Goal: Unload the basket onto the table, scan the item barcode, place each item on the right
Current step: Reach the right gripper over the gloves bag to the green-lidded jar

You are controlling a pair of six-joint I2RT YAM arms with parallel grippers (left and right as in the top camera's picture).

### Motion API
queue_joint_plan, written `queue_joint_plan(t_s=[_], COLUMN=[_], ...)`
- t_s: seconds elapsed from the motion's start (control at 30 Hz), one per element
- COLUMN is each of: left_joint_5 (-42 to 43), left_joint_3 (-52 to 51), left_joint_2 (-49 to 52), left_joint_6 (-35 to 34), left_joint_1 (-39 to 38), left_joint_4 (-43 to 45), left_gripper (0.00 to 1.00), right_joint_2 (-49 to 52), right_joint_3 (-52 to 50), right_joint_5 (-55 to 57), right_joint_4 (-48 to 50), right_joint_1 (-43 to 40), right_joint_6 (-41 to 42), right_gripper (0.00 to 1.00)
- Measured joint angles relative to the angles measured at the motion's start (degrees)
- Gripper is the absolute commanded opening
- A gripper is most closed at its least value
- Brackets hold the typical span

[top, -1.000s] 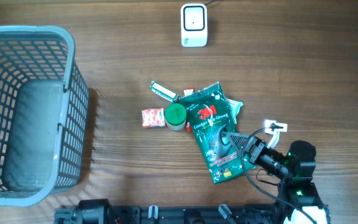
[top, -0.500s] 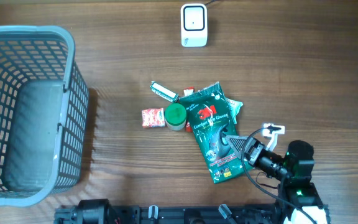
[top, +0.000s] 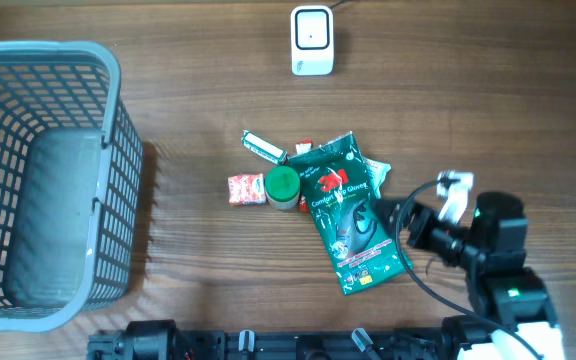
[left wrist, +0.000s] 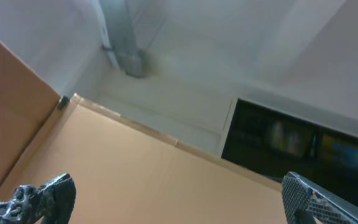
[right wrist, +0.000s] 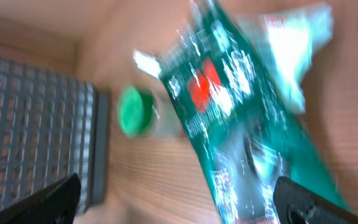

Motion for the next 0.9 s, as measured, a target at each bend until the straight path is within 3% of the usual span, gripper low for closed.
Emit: queue_joint_plan(t_s=[0.07, 0.33, 0.47, 0.6, 0.9], left_joint_5=[0.24, 0.85, 0.87, 1.03, 1.03], left_joint_3=[-0.09, -0.02, -0.04, -0.04, -0.04], left_joint_2=[0.0, -0.04, -0.07, -0.07, -0.07], left_joint_6=[-0.26, -0.59, -0.66, -0.66, -0.63], left_joint_1=[0.0, -0.02, 0.0, 0.0, 0.0], left_joint_4=[-1.77, -10.54, -16.04, -20.15, -26.12], left_gripper=[1.0, 1.0, 1.0, 1.0, 1.0], right_joint_2=[5.01, 40.3, 52.89, 60.72, 63.67], right_joint_3=[11.43, 40.33, 44.28, 44.54, 47.1], right_joint_5=[7.74, 21.16, 23.32, 24.02, 24.79], right_joint_4=[-9.11, -20.41, -16.61, -15.67, -17.62], right_joint_1=[4.22, 24.68, 32.59, 34.6, 35.23], right_joint_6=[-3.02, -9.42, -11.37, -11.21, -8.37], right_gripper=[0.99, 1.0, 1.0, 1.0, 1.0])
